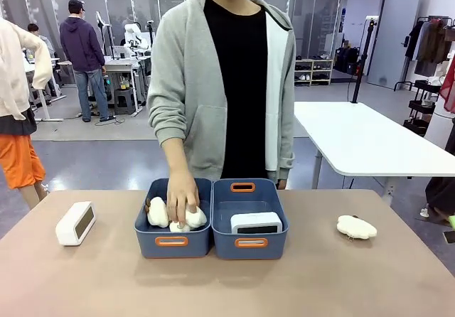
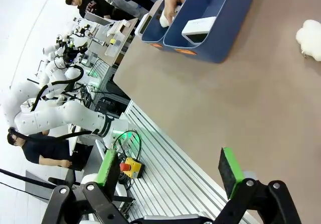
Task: Sort the digital clocks into the basket.
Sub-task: Pick up the Digital clock from the table and place it into the empty Plastic storage basket.
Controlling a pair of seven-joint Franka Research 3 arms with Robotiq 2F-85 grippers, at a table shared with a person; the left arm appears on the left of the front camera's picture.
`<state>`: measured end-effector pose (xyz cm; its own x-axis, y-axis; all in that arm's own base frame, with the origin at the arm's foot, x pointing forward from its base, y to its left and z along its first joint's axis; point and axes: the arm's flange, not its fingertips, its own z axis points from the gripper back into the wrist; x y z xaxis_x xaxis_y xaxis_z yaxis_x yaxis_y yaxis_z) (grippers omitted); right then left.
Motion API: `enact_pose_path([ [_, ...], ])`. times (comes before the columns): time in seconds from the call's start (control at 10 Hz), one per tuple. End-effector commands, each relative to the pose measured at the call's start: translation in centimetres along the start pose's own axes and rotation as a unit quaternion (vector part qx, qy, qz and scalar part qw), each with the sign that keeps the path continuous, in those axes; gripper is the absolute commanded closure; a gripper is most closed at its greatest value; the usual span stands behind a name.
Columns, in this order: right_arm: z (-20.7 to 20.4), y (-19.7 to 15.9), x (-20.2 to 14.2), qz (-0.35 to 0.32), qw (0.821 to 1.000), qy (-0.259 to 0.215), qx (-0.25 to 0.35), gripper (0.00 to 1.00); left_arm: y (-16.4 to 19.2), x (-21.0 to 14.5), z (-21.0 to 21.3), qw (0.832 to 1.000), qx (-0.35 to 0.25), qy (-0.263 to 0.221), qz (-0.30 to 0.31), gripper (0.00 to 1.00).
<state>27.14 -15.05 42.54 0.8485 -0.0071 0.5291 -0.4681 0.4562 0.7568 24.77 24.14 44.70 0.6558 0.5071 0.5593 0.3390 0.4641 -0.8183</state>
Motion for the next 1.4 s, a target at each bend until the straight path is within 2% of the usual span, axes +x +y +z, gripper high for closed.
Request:
enact_pose_path([
  [0.0,0.1,0.5,0.2,-0.005,1.0,-0.005,0.005,0.0,-2.3,1.9,-2.2,0.998,0.055,0.027,-0.004,0.0],
  [0.1,0.1,0.5,0.2,-0.005,1.0,-0.005,0.005,0.0,-2.4,3.0,-6.8,0.985,0.142,0.097,-0.012,0.0],
  [0.2,0.1,0.5,0.2,-0.005,1.0,-0.005,0.005,0.0,-2.3,4.3,-11.8,0.974,0.179,0.137,-0.003,0.0],
  [0.3,0.1,0.5,0.2,-0.005,1.0,-0.005,0.005,0.0,-2.5,5.3,-15.7,0.959,0.228,0.167,-0.024,0.0],
  [0.6,0.1,0.5,0.2,-0.005,1.0,-0.005,0.005,0.0,-2.4,6.7,-23.9,0.922,0.311,0.224,-0.053,0.0],
  [0.8,0.1,0.5,0.2,-0.005,1.0,-0.005,0.005,0.0,-2.0,6.0,-27.6,0.877,0.369,0.288,-0.107,0.0],
  [1.1,0.1,0.5,0.2,-0.005,1.0,-0.005,0.005,0.0,0.2,5.0,-32.8,0.846,0.383,0.343,-0.139,0.0],
  [1.3,0.1,0.5,0.2,-0.005,1.0,-0.005,0.005,0.0,1.3,4.0,-35.3,0.851,0.401,0.319,-0.119,0.0],
])
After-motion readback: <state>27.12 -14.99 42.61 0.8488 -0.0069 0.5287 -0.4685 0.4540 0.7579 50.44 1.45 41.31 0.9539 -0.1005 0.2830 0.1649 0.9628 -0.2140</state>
